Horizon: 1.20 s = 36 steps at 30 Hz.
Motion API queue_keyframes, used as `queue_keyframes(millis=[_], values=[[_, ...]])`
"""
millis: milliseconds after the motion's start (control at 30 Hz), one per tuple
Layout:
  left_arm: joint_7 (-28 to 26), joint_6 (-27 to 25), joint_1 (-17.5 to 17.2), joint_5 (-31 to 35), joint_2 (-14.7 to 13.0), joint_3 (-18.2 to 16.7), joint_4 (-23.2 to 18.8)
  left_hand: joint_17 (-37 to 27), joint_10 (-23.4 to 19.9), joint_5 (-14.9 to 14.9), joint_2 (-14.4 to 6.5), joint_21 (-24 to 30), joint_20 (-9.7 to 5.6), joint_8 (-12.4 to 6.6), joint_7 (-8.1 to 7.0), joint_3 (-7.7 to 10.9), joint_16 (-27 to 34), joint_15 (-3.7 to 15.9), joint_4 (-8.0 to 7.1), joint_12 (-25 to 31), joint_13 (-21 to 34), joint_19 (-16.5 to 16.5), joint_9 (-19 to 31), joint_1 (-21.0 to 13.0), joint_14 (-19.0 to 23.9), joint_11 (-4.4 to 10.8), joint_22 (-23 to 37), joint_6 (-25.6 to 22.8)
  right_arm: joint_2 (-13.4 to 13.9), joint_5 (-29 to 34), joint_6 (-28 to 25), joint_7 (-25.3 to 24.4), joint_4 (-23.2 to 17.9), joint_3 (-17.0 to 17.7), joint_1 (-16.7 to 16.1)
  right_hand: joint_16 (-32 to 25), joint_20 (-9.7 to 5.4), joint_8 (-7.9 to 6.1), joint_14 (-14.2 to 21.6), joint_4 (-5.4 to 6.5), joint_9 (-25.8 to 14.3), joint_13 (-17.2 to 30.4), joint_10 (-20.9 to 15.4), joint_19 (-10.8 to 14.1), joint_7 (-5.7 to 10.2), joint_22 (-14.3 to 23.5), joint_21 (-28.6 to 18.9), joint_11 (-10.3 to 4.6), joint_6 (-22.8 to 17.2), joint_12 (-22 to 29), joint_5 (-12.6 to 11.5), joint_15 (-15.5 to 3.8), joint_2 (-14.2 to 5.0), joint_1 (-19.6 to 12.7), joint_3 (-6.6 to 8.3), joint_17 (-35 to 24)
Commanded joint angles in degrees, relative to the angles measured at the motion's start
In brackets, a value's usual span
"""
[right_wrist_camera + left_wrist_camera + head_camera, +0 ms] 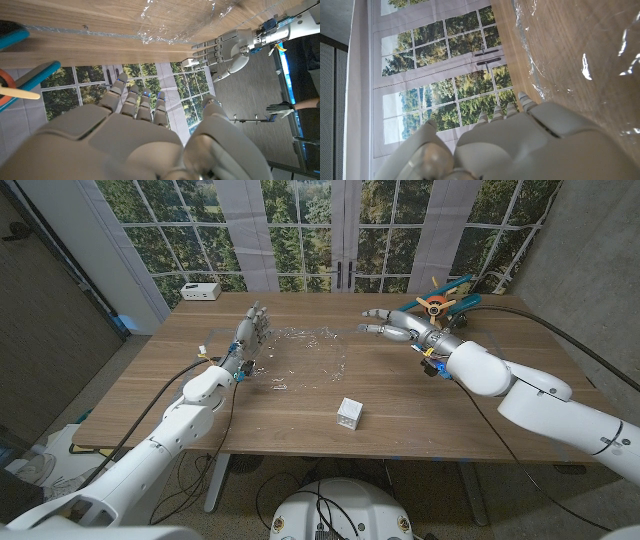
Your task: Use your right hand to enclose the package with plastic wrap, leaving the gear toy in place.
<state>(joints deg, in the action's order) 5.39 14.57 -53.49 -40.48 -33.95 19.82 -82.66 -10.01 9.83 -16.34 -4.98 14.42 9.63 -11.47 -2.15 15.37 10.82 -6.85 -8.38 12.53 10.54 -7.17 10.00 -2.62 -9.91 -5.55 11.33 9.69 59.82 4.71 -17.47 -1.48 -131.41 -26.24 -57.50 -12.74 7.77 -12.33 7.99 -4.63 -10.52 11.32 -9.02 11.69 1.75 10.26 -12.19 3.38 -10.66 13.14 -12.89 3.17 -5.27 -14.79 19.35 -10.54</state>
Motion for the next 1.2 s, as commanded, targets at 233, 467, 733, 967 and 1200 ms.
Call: queue_keyframes(millis=[233,467,733,967,1200], values=[[0.5,0.8,-0.8,-0.4,-0.2,-0.2,-0.4,-0.1,5.7,-0.2,-0.8,0.2,0.16,0.31,-0.41,-0.03,0.0,0.22,0.37,0.0,0.1,0.3,0.1,-0.6,-4.4,-0.39,0.1,5.3,0.9,10.6,-6.7,4.9,-7.8,-2.9,1.4,-0.1,-0.09,-0.12,0.5,-0.60,-0.3,0.3,-1.1,0.7,0.21,0.2,-0.4,-0.10,-0.7,0.2,0.2,-0.33,0.04,-1.0,0.13,-0.3],[1.2,1.0,-0.7,-0.6,-0.2,-0.2,0.1,-0.1,5.6,-0.2,-0.8,0.2,0.22,0.38,-0.43,-0.04,-0.1,0.33,0.38,0.0,0.1,0.3,0.1,-0.7,-4.4,-0.46,0.2,5.3,0.2,14.7,-8.6,7.5,-9.4,-4.9,2.7,-0.1,-0.10,-0.11,0.5,-0.74,-0.3,0.3,-1.3,0.8,0.34,0.2,-0.4,-0.20,-0.9,0.2,0.2,-0.57,-0.01,-1.1,0.23,-0.3],[2.2,1.2,-0.1,-0.9,0.1,-0.1,1.2,-0.1,5.6,-0.2,-0.8,0.1,0.27,0.43,-0.43,-0.06,-0.1,0.39,0.40,-0.1,0.1,0.4,0.1,-0.7,-4.4,-0.46,0.2,5.3,-1.2,21.6,-10.2,10.6,-10.6,-8.0,4.1,-0.1,-0.15,-0.20,1.2,-1.20,-0.3,0.3,-2.0,1.2,0.47,0.2,-0.4,-0.50,-1.7,0.3,0.3,-1.27,-0.30,-1.8,0.63,-0.3],[2.8,1.5,0.2,-0.9,0.1,-0.1,1.8,-0.1,5.6,-0.2,-0.8,0.1,0.22,0.48,-0.42,-0.07,-0.1,0.43,0.40,-0.1,0.1,0.4,0.1,-0.7,-4.3,-0.49,0.2,5.3,-2.3,26.3,-12.1,14.1,-11.8,-9.5,4.2,-0.2,-0.17,-0.20,1.6,-1.48,-0.3,0.3,-2.6,1.5,0.59,0.2,-0.5,-0.61,-2.0,0.4,0.4,-1.46,-0.22,-2.0,0.74,-0.3],[3.5,1.4,0.3,-1.4,0.1,-0.1,2.4,-0.1,5.5,-0.2,-0.8,0.1,0.34,0.51,-0.38,-0.08,-0.1,0.42,0.41,-0.2,0.1,0.3,0.1,-0.8,-4.3,-0.49,0.2,5.2,-3.7,31.0,-14.9,17.2,-13.0,-11.3,3.4,-0.1,-0.24,-0.04,1.4,-1.48,-0.3,0.3,-2.5,1.5,0.81,0.2,-0.4,-0.63,-1.9,0.3,0.5,-1.76,0.04,-1.8,0.57,-0.4]])
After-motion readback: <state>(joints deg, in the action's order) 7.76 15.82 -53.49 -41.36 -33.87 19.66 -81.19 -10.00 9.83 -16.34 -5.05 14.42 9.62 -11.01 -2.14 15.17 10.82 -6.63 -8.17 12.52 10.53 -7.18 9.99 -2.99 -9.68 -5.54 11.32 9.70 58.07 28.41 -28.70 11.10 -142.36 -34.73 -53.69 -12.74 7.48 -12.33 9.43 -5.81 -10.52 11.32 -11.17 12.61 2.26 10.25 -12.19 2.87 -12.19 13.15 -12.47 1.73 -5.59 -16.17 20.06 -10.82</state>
